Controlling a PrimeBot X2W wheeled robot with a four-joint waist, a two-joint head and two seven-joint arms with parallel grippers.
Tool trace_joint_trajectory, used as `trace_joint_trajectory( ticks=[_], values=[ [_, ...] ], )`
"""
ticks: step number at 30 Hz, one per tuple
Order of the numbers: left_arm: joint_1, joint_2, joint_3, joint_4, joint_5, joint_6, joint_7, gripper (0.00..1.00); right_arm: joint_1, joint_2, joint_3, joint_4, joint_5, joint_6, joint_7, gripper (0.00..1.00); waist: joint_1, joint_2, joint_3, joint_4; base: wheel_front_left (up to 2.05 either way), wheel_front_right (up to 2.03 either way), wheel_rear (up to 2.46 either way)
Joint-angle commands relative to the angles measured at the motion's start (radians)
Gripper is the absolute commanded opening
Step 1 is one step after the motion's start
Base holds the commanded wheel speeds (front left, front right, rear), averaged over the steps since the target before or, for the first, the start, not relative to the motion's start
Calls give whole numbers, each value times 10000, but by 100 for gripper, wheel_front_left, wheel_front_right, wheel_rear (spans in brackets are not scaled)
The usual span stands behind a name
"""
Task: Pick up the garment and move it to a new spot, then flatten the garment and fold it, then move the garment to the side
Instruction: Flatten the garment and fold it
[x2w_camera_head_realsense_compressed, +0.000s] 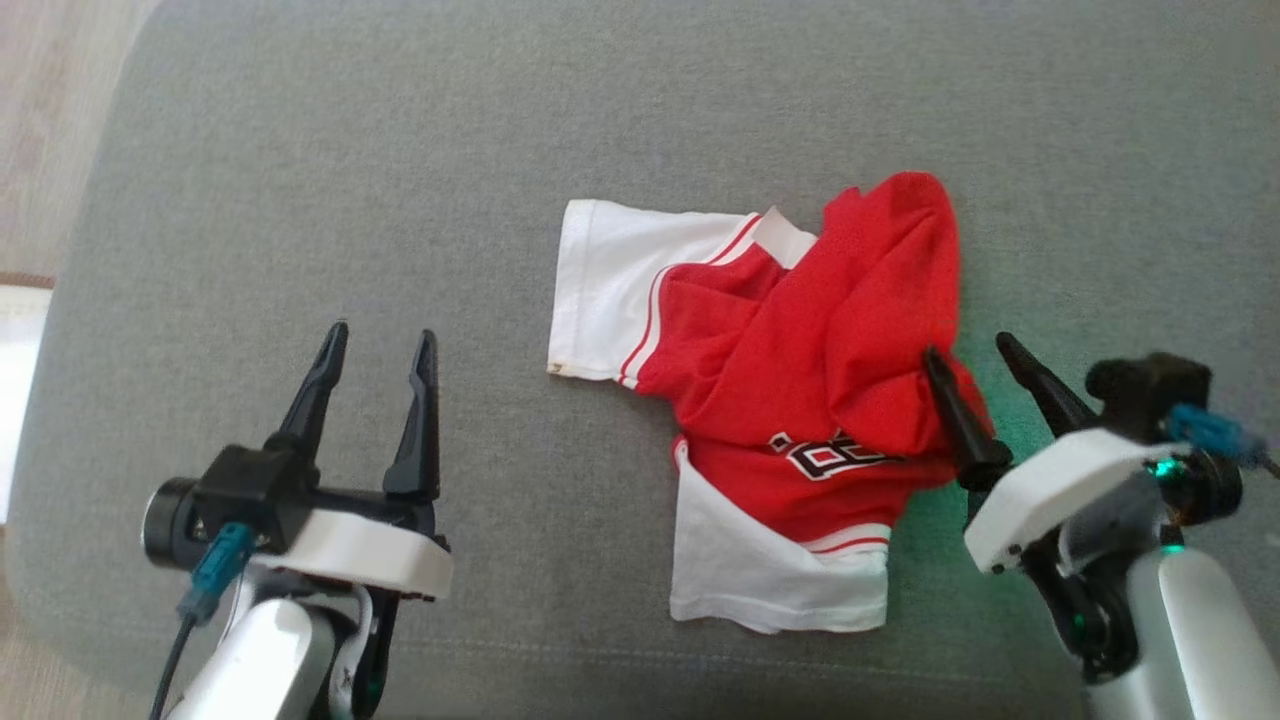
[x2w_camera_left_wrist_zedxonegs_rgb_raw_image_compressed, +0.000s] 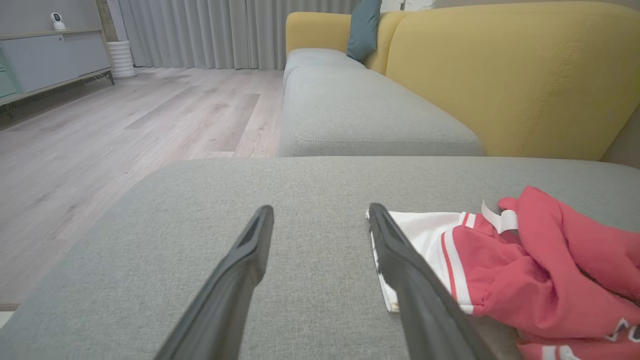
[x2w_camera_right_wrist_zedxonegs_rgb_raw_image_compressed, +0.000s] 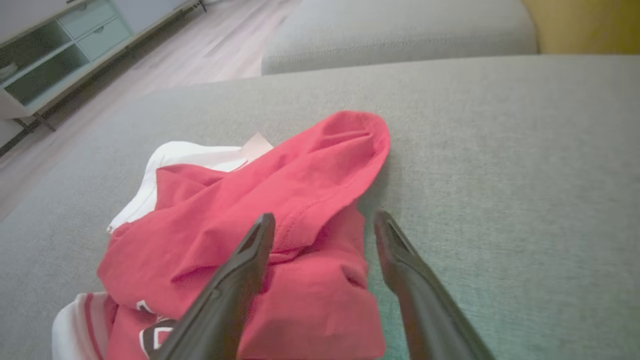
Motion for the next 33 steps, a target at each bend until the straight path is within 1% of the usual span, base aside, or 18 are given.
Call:
trace_joint_trajectory(
  ticks=[1, 6, 7, 8, 9, 13, 18, 21, 22, 24, 30, 33],
  values=[
    [-463, 95, 410, -212, -67, -42, -75, 100, -423, -178, 301, -160, 160, 35, 289, 100, -1, 0, 144, 139, 0, 0, 0],
    [-571, 19, 466, -110, -62, -107, -107, 100, -881, -378, 593, 118, 535, 35, 1058, 99, -1, 0, 322, 269, 0, 0, 0],
    [-580, 8, 482, -99, -56, -113, -112, 100, -947, -407, 675, 105, 649, 35, 1151, 60, -1, 0, 346, 275, 0, 0, 0],
    [-587, 3, 503, -88, -51, -120, -117, 100, -1022, -460, 748, 41, 721, 35, 1170, 24, -1, 0, 369, 274, 0, 0, 0],
    [-595, 3, 529, -74, -50, -131, -121, 100, -1085, -529, 807, -25, 749, 35, 1164, 0, -1, 0, 389, 264, 0, 0, 0],
    [-604, -19, 596, -36, -8, -151, -133, 100, -1183, -744, 805, -433, 819, 35, 1101, 0, -1, 0, 399, 177, 0, 0, 0],
    [-541, -23, 680, -28, 27, -156, -141, 100, -950, -1084, 314, -1425, 707, 35, 1100, 0, -1, 0, 291, -54, 0, 0, 0],
    [-476, -18, 720, -56, 55, -138, -144, 100, -578, -1286, -287, -2173, 546, 35, 1290, 0, -1, 0, 213, -220, 0, 0, 0],
    [-434, 5, 759, -80, 61, -140, -145, 100, -240, -1376, -734, -2656, 460, 35, 1504, 0, -1, 0, 179, -325, 0, 0, 0],
    [-405, 20, 790, -104, 66, -142, -146, 100, 106, -1397, -1281, -3057, 402, 35, 1690, 0, -1, 0, 159, -416, 0, 0, 0],
    [-342, 39, 807, -166, 96, -150, -148, 100, 1080, -1117, -2974, -3718, 391, 35, 2038, 0, -1, 0, 126, -554, 0, 0, 0],
    [-350, 45, 803, -170, 97, -182, -148, 100, 1303, -925, -3515, -3808, 441, 35, 1968, 0, -1, 0, 137, -557, 0, 0, 0]
  ],
)
